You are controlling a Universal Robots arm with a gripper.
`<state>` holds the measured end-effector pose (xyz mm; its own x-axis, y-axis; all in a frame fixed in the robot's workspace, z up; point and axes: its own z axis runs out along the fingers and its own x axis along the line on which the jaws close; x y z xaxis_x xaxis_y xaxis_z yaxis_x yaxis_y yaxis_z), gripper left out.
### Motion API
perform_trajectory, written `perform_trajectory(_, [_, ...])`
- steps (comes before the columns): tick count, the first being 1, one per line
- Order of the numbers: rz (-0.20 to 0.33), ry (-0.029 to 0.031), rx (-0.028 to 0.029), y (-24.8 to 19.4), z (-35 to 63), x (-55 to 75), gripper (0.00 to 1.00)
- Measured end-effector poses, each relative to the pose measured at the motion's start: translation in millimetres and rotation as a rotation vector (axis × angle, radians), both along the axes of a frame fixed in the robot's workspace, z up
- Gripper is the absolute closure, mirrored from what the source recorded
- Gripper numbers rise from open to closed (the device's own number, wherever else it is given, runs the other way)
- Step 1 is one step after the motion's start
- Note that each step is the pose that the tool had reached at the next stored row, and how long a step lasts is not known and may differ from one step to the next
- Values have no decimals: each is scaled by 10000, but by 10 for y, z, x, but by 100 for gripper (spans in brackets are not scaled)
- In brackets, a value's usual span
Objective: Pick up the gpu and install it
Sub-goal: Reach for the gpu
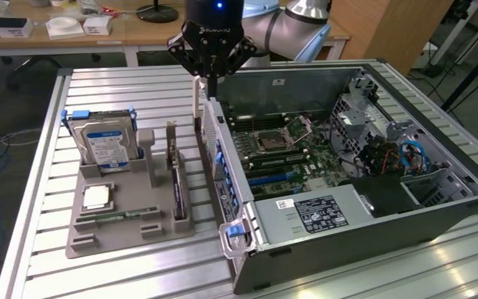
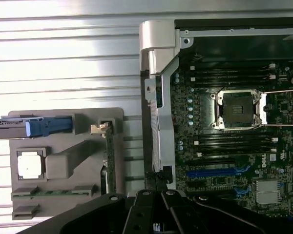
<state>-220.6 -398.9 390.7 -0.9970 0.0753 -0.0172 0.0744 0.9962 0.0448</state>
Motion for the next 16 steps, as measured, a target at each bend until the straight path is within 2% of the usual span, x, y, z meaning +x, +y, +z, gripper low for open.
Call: perform_trajectory(16, [0, 8, 1, 0, -7, -207, 89])
